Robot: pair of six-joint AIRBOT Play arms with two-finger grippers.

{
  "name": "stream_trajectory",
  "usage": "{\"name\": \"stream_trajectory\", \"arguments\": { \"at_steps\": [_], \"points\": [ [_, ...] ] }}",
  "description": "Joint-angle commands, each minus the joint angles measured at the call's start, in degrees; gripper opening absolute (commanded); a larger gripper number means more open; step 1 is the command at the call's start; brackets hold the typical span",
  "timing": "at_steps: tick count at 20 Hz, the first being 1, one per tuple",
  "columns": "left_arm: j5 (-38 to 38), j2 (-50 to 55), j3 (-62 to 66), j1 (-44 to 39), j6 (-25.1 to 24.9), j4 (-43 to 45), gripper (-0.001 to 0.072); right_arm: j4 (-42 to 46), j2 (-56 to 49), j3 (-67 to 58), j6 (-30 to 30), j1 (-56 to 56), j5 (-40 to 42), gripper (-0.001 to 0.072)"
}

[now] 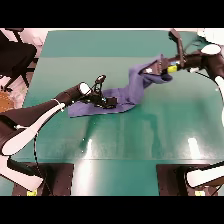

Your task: Fold the shirts.

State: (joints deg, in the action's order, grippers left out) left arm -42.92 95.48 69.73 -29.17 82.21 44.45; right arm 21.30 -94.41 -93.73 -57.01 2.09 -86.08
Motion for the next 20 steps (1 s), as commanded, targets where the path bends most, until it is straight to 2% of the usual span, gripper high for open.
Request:
{"name": "stream_trajectory", "arguments": {
  "at_steps": [1,4,7,11,17,20],
  "points": [
    [-0.02,0.04,0.04,0.0,-0.15,-0.07,0.0022,-0.15,0.15,-5.29,-4.04,8.44,5.68,0.0014],
    [-0.17,-0.48,0.04,0.04,-0.22,0.35,0.0022,-0.13,-1.01,-6.91,-4.74,12.11,7.45,0.0014],
    [-1.44,-1.88,0.02,0.07,-2.86,1.07,0.0023,-0.28,-3.15,-7.34,-6.21,12.63,7.02,0.0014],
    [-3.65,-4.92,0.02,2.21,-3.15,5.38,0.0024,-0.2,-4.28,-7.34,-6.47,12.22,6.23,0.0014],
    [-8.46,-10.38,-0.15,12.39,-3.19,8.92,0.0025,-0.22,-4.28,-7.34,-7.52,12.24,6.6,0.0014],
    [-10.67,-15.58,-0.15,18.43,-3.13,14.1,0.0025,-0.07,-4.31,-7.34,-8.52,13.31,8.04,0.0013]
  ]
}}
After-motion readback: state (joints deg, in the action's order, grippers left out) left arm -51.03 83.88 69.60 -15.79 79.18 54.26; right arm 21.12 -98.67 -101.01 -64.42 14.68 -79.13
